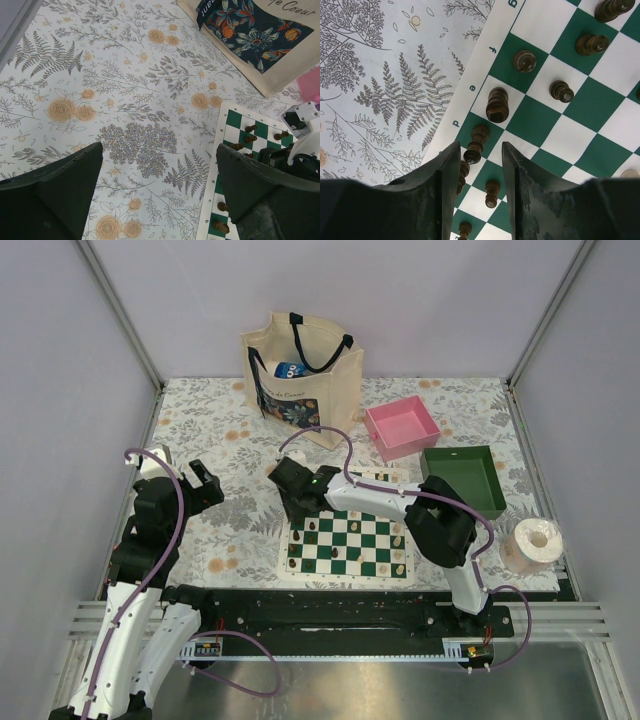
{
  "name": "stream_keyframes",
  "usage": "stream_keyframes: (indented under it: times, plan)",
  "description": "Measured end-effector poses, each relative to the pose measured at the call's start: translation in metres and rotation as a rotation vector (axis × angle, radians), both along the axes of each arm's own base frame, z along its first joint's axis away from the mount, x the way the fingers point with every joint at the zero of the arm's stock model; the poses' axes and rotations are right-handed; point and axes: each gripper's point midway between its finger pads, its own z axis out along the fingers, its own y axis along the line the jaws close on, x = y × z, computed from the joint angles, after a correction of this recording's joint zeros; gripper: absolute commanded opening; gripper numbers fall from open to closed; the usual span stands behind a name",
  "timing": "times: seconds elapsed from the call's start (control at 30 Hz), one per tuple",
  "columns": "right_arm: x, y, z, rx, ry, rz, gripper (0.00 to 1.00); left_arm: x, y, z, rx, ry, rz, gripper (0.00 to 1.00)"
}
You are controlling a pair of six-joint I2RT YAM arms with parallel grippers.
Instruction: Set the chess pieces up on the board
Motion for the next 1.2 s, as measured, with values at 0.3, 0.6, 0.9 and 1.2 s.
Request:
stream_keyframes:
  times: [0.3,0.6,0.9,1.2]
  plan:
    - [0.001,-0.012,0.05,0.055,-0.084,-0.008,0.65,0.0,0.0,0.0,0.0,0.0,0.002,0.99]
    - [0.028,-0.04,0.098,0.13,-0.19,-0.1,0.63,0.0,0.001,0.0,-0.003,0.0,0.004,0.99]
    - [0.061,-0.08,0.064,0.074,-0.137,-0.215,0.61,0.0,0.001,0.0,-0.003,0.0,0.004,0.99]
    - [0.091,-0.104,0.022,-0.008,-0.076,-0.288,0.62,0.0,0.0,0.0,-0.005,0.0,0.001,0.99]
